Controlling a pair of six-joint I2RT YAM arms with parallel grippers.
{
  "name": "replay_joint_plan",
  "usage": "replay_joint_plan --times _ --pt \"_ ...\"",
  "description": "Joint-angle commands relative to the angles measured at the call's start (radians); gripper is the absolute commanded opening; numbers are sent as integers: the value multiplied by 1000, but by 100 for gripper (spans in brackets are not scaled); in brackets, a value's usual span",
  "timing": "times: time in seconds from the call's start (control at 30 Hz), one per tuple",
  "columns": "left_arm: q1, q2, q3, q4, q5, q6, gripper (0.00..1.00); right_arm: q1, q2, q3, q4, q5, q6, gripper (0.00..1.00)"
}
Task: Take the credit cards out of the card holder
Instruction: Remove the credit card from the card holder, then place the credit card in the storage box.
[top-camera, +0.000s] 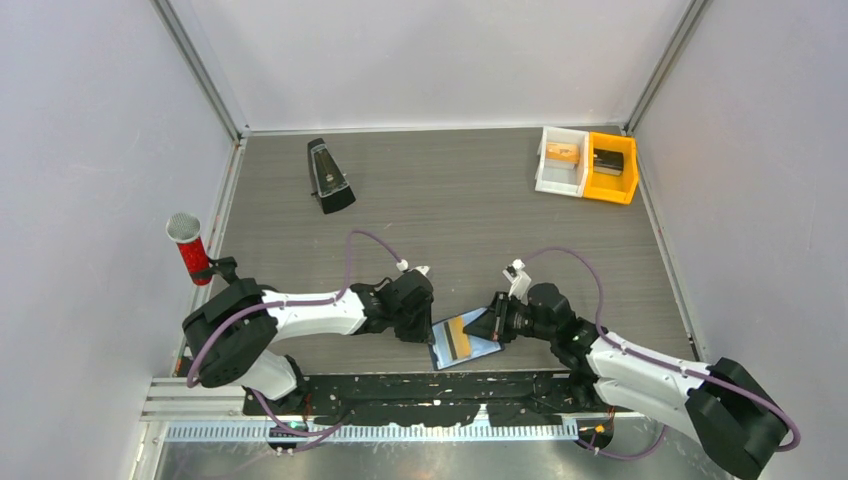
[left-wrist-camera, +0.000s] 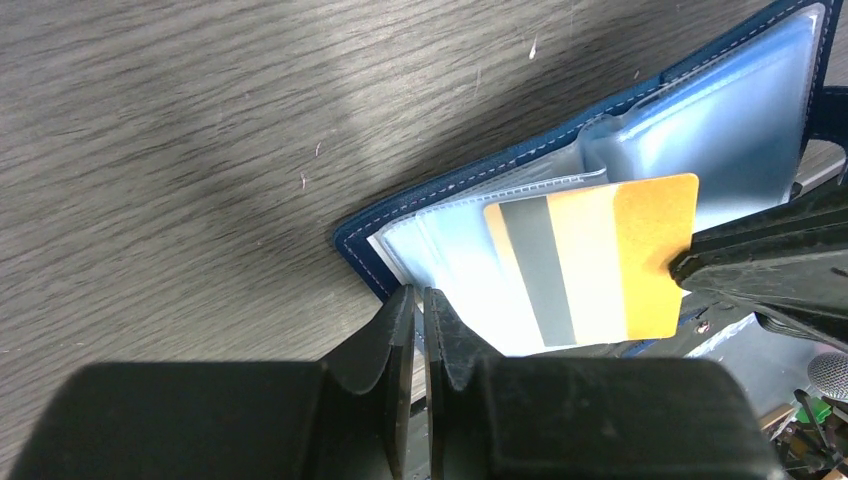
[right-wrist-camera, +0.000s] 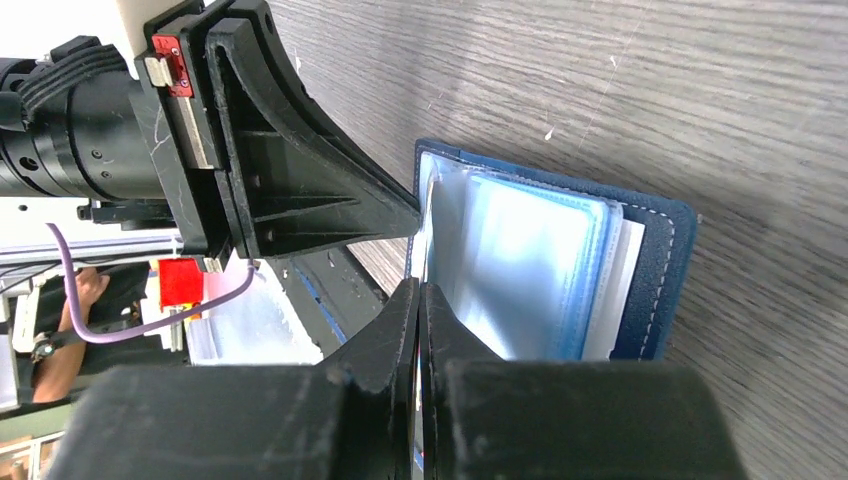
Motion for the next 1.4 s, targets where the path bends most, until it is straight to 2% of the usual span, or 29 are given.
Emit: replay_joint_plan --times 0.0,0.23,0.4,0.6,0.7,0.8,0.9,1.0,1.17,1.37 --pt "-2 51 -11 -44 -44 33 11 -9 -16 66 -90 25 -58 5" --pt "17 77 5 -43 -42 44 11 -25 -46 126 -243 96 -86 5" --pt "65 73 14 -42 -26 60 10 -30 -119 231 -449 194 -149 5" --pt "99 33 85 -98 -15 101 11 -34 -131 333 -543 267 -221 5" --pt "101 8 137 -146 -9 116 17 -35 -122 377 -536 275 -277 5" --pt "102 -44 179 -206 -22 126 33 -34 -112 409 -540 308 -379 5" --pt "104 -130 216 -260 -34 126 48 -30 -127 417 -510 324 -478 5" --pt "116 -226 219 -267 -29 94 57 -9 -168 388 -446 347 -622 5" --pt "178 -359 237 -269 18 23 64 64 -288 295 -204 418 -859 5" --pt "245 -473 229 -178 109 -94 69 286 -426 190 -23 588 -1174 5"
